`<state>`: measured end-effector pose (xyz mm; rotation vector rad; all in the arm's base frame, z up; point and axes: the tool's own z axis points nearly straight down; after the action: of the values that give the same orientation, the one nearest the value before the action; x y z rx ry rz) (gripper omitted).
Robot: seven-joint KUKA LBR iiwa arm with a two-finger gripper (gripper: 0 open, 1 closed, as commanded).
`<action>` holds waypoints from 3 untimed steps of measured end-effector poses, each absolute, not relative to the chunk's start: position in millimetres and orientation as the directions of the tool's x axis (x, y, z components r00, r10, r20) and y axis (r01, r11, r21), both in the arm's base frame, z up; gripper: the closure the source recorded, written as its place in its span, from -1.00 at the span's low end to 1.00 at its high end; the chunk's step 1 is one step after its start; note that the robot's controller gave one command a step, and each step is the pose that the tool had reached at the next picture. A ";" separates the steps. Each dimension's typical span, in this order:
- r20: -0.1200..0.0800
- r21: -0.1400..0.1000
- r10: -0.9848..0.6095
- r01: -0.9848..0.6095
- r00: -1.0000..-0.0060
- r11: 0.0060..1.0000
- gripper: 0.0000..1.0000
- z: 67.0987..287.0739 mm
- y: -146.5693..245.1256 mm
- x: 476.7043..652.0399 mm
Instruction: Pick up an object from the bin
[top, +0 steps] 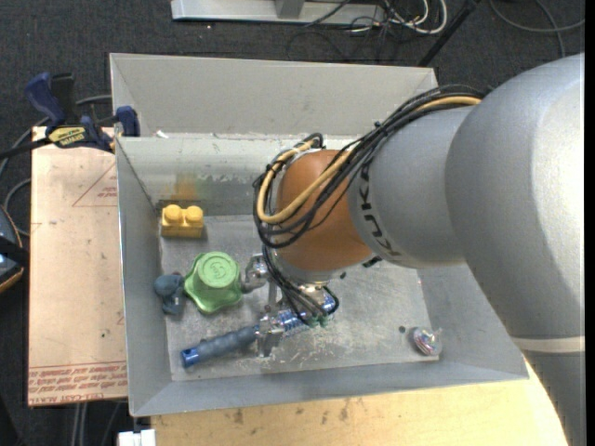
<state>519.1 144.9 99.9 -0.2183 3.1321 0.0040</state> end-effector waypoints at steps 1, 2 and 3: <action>-0.012 0.000 -0.299 -0.299 -0.954 0.954 -1.00 74.7 149.8 507.5; -0.005 -0.001 -0.299 -0.299 -0.954 0.954 -1.00 76.5 150.2 509.3; -0.005 0.002 -0.300 -0.300 -0.954 0.954 1.00 77.8 151.6 509.4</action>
Offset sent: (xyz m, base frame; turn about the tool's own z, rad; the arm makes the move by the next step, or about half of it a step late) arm -0.0159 0.0039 -0.0299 -0.1679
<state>509.4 151.6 77.8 -0.4763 3.1006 0.0040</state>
